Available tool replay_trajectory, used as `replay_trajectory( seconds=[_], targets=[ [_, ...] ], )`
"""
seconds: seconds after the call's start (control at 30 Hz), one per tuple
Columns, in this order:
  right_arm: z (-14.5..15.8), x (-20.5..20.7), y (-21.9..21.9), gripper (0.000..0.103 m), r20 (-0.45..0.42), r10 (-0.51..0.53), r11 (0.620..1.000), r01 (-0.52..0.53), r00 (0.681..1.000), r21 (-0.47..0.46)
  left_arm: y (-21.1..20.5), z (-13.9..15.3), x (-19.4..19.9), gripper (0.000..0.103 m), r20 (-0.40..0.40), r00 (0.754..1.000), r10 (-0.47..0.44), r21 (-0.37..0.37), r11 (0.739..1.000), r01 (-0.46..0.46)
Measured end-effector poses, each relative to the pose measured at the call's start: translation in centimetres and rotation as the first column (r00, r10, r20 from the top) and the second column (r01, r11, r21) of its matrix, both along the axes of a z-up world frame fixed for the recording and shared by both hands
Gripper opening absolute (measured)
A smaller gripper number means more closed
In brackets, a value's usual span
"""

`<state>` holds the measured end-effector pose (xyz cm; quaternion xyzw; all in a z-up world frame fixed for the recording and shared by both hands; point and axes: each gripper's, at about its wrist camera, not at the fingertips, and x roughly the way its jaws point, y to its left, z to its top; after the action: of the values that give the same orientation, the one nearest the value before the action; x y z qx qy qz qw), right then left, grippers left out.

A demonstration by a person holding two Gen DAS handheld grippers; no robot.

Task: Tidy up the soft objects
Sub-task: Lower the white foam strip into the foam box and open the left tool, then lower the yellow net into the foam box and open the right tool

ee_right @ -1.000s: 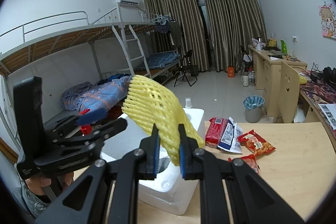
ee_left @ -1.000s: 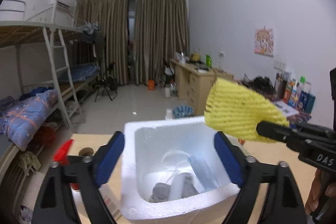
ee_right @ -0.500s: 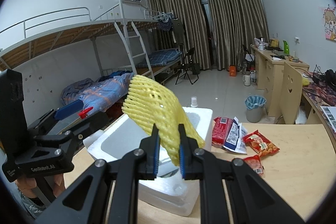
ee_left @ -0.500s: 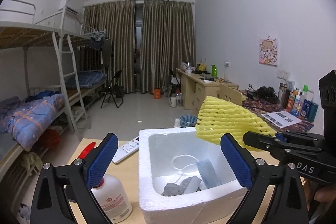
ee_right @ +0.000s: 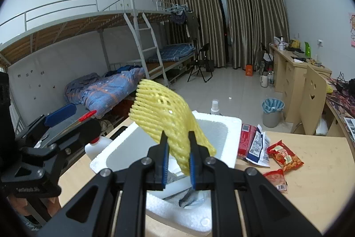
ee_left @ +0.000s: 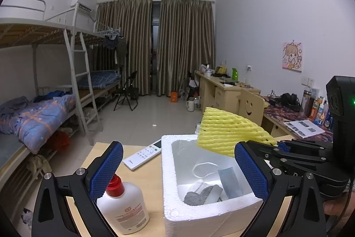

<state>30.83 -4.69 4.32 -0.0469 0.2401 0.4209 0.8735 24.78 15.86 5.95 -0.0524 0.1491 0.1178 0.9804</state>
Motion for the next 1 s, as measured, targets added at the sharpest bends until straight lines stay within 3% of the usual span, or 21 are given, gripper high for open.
replay_trajectory(
  seconds=[0.3, 0.33, 0.37, 0.43, 1.0],
  targets=[
    [-0.4, 0.4, 0.8, 0.020, -0.009, 0.003, 1.000, -0.004, 1.000, -0.020, 0.3, -0.1, 0.1, 0.101, -0.010, 1.000, 0.015, 0.004, 1.000, -0.015],
    [-0.4, 0.4, 0.9, 0.030, -0.010, 0.003, 1.000, -0.003, 1.000, -0.020, 0.4, -0.1, 0.1, 0.101, -0.011, 1.000, 0.014, 0.003, 1.000, -0.014],
    [-0.4, 0.5, 0.9, 0.048, -0.011, 0.003, 1.000, -0.003, 1.000, -0.021, 0.4, -0.1, 0.1, 0.101, -0.011, 1.000, 0.013, 0.003, 1.000, -0.013],
    [-0.2, 0.3, 0.9, 0.066, 0.001, -0.004, 1.000, 0.004, 1.000, -0.008, 0.4, -0.1, 0.2, 0.101, -0.013, 1.000, 0.016, 0.010, 1.000, -0.016],
    [0.9, -0.8, -1.4, 0.076, 0.014, -0.040, 0.998, 0.039, 0.999, 0.040, -0.1, 0.0, 0.1, 0.101, -0.010, 1.000, 0.014, 0.026, 1.000, -0.014]
  ],
)
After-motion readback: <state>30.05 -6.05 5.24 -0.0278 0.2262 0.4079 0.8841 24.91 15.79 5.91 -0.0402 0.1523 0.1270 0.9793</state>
